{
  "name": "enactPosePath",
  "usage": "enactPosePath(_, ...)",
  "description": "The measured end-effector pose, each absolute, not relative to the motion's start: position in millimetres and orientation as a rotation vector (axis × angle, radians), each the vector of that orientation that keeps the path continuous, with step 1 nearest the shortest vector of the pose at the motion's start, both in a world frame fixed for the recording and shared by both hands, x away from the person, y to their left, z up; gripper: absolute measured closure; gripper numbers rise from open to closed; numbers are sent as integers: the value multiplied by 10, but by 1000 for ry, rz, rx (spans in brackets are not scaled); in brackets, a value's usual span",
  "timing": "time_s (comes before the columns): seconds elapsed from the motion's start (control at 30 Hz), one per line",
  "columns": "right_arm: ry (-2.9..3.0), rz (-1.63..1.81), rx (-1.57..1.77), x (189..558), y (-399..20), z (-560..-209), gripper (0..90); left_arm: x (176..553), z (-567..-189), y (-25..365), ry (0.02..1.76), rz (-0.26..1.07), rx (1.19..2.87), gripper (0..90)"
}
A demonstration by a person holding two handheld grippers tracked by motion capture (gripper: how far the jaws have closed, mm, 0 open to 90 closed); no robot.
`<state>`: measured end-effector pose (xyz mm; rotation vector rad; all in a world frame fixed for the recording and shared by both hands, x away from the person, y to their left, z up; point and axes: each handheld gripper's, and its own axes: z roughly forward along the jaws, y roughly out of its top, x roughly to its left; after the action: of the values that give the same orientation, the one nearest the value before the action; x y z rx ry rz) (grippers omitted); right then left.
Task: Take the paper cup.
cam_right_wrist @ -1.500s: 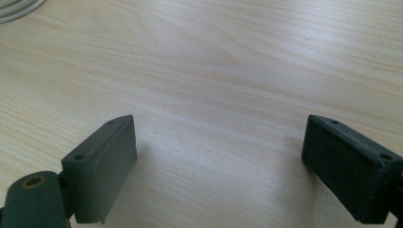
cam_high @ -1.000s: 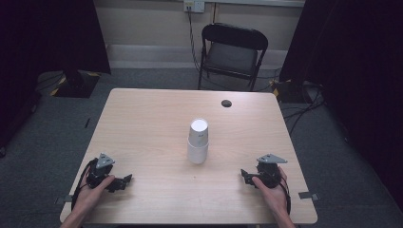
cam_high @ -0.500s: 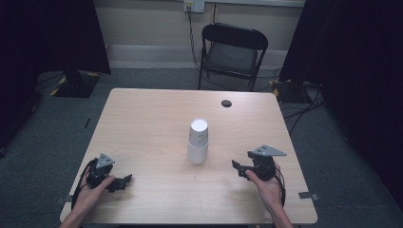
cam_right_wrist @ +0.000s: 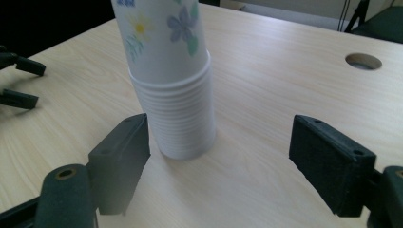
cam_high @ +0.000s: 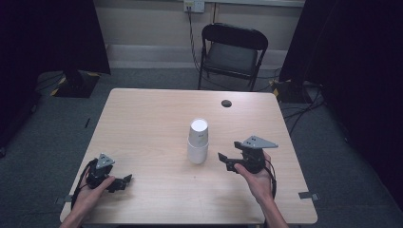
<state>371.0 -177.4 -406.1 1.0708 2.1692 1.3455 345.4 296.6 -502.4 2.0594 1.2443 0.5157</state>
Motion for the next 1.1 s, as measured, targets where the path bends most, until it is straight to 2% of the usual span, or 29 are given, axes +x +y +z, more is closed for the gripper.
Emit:
enactPosePath(0.43,2242,1397,921,3831,-1324,-3887,142,3457,-5024,2967,1241,512,2061,0)
enactPosePath(0.83,2226,1458,865,4139,-1061,-3789,139,3458,-5024,2967,1241,512,2062,0)
enactPosePath(1.1,2241,1453,870,4288,-968,-3882,149,3458,-5025,2965,1242,510,2059,0)
